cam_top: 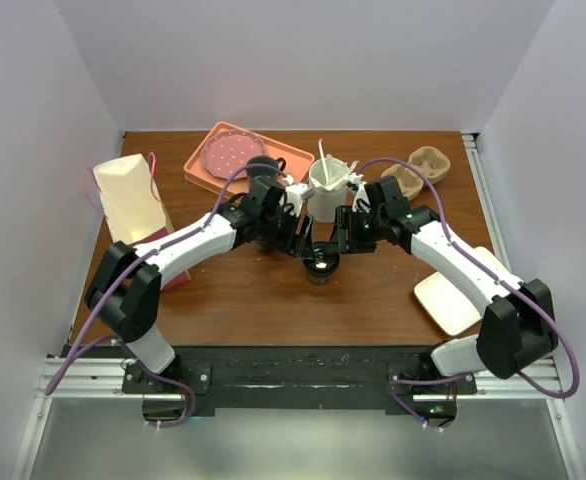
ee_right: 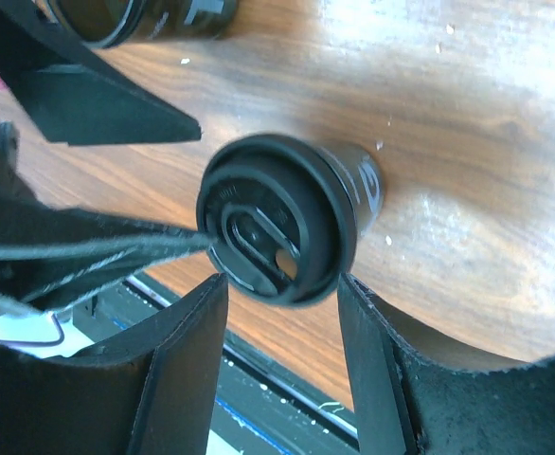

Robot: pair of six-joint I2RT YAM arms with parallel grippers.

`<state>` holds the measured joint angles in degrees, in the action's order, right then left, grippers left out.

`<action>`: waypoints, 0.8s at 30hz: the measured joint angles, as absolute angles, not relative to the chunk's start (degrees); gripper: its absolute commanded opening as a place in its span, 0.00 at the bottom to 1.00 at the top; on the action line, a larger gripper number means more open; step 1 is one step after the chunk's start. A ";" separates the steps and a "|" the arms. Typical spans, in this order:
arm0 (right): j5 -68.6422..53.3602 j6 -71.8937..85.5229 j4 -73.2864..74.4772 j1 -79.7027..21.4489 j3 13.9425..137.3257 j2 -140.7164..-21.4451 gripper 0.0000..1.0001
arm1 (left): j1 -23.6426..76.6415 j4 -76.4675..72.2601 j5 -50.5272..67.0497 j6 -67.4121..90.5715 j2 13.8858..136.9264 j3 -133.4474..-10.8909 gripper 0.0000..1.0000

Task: Pack the takeout coffee

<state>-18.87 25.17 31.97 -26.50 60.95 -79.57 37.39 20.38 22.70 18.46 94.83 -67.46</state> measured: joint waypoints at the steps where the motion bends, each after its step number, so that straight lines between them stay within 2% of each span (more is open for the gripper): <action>1: -18.90 24.93 31.92 -26.50 61.36 -80.18 0.56 | 37.30 20.53 22.85 18.46 94.83 -67.90 0.68; 5: -18.68 24.34 32.14 -26.50 61.54 -80.77 0.59 | 36.88 20.97 23.44 18.44 94.83 -70.41 0.68; 14: -17.67 20.82 32.03 -26.37 64.51 -83.55 0.53 | 36.77 21.82 23.27 19.81 94.74 -71.68 0.64; 20: -21.34 15.66 31.66 -25.96 66.78 -88.86 0.55 | 36.77 21.91 21.34 23.94 91.79 -67.88 0.65; 24: -23.24 12.88 31.81 -25.67 67.22 -90.83 0.53 | 36.77 21.91 20.51 25.61 91.18 -66.74 0.64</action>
